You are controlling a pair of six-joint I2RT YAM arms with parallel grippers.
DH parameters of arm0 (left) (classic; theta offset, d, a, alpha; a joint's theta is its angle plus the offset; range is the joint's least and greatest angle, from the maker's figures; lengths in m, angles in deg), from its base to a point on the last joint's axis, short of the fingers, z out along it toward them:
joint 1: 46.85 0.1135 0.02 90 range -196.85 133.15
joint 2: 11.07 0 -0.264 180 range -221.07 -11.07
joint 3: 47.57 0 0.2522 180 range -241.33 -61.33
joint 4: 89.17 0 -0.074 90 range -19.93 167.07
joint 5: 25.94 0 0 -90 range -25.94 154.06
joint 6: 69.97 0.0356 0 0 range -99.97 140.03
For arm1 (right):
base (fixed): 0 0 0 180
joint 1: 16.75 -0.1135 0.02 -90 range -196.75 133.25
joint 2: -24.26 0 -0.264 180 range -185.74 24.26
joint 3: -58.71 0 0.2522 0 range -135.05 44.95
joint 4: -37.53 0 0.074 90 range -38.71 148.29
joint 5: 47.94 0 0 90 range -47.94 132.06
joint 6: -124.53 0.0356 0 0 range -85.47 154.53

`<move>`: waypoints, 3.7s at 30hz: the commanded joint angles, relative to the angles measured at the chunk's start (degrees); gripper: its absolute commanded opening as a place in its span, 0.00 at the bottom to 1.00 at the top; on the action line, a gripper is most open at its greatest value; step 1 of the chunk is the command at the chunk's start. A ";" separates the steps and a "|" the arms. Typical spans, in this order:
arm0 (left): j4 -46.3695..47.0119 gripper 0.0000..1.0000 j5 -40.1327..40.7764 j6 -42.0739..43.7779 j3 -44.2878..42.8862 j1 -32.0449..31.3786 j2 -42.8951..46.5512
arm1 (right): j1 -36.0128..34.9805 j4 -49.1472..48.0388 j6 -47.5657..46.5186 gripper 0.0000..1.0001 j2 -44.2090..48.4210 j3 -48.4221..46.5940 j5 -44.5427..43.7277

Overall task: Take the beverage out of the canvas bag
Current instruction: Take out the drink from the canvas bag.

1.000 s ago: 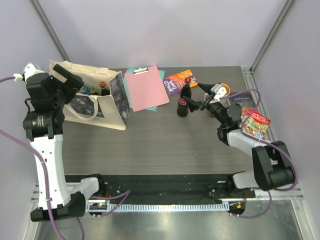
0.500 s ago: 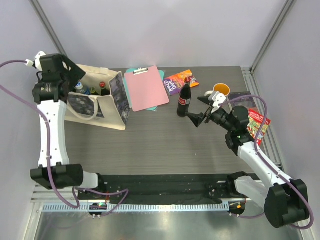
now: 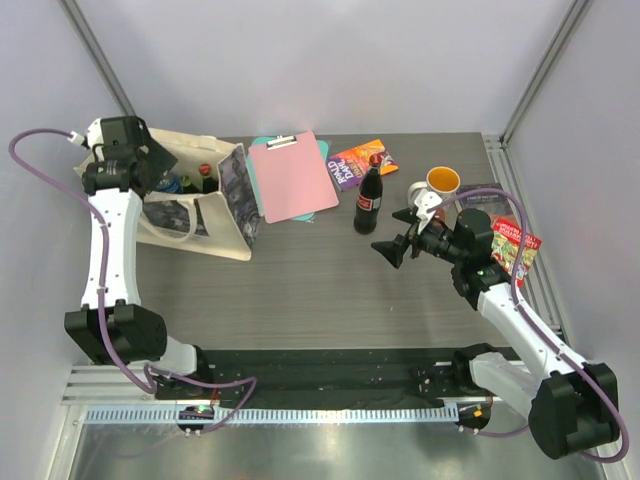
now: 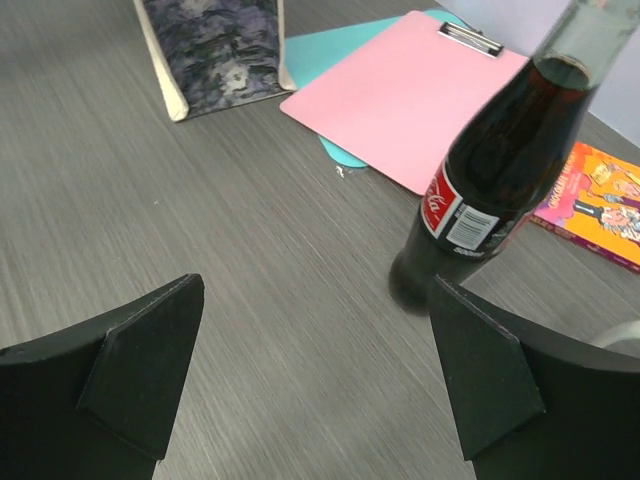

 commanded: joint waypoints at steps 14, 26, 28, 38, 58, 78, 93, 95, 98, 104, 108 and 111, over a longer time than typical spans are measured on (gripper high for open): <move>3.60 0.92 -1.78 0.47 14.86 5.11 12.88 | -0.52 4.25 -2.16 0.96 -3.05 -6.25 10.98; 6.59 0.90 -13.74 -3.92 1.24 4.93 10.86 | -1.40 3.90 -1.81 0.96 -3.67 -6.25 10.02; 7.03 0.89 -13.66 -4.62 -0.16 4.76 9.37 | -1.49 3.29 -1.73 0.95 -4.19 -6.16 9.84; 8.53 0.82 -8.30 -6.56 -3.69 2.65 -2.50 | -1.66 2.14 -1.90 0.95 -5.60 -5.99 7.91; 10.73 0.82 1.90 -3.75 -1.40 2.12 -13.75 | -1.66 2.49 -2.52 0.96 -5.78 -4.76 5.71; 10.11 0.53 2.08 1.17 -6.32 2.38 -20.52 | -1.66 3.46 -2.69 0.95 -4.98 -4.58 4.39; 12.74 0.00 -0.21 7.59 -9.58 2.47 -12.97 | -1.66 3.72 -2.60 0.95 -5.25 -5.63 4.92; 13.10 0.00 -0.56 7.85 -9.66 2.47 -11.48 | -1.66 3.72 -2.52 0.95 -5.51 -6.07 5.18; 13.27 0.00 -1.00 8.20 -9.23 2.38 -8.93 | -1.66 3.72 -2.52 0.96 -5.95 -6.60 5.62; 13.27 0.00 -1.53 8.21 -9.05 2.30 -4.71 | -1.66 3.90 -2.43 0.95 -6.13 -7.39 6.32; 13.27 0.00 -2.93 8.12 -10.02 2.38 -2.51 | -1.66 3.98 -1.99 0.95 -6.13 -8.27 6.85; 12.75 0.00 -3.46 7.77 -10.81 2.38 -1.45 | -1.93 4.16 -1.46 0.95 -6.22 -9.32 7.29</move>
